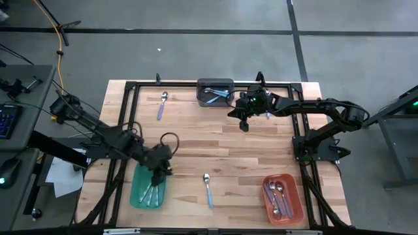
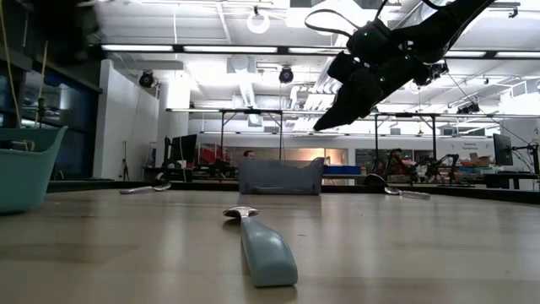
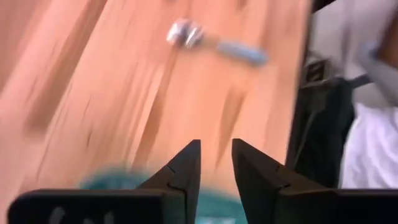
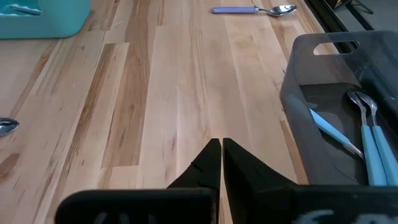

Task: Sort silverware by color (type)
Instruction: Put the blue spoon into the black bin

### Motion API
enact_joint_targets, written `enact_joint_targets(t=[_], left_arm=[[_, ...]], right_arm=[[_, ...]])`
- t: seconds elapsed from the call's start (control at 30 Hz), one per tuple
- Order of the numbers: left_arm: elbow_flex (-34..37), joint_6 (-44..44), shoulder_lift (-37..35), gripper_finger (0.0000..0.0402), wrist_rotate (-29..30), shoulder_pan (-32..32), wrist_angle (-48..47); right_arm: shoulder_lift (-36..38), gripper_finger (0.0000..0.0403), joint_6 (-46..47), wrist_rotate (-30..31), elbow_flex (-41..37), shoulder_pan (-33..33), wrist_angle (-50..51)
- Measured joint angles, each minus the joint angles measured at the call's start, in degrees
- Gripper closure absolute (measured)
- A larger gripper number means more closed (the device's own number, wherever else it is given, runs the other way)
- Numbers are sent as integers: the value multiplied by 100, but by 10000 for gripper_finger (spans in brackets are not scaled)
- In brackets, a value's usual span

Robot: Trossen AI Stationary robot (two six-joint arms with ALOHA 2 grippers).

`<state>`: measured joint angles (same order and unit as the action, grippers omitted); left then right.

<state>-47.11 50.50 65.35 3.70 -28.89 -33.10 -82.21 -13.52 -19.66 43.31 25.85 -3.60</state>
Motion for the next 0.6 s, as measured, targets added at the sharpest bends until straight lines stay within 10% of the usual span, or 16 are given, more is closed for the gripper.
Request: enact_joint_targets(t=[0.6], left_arm=[[-2, -5333, 2268, 392, -2142, 1874, 2791]], right_arm=[[0, 403, 308, 198, 0, -32, -4]])
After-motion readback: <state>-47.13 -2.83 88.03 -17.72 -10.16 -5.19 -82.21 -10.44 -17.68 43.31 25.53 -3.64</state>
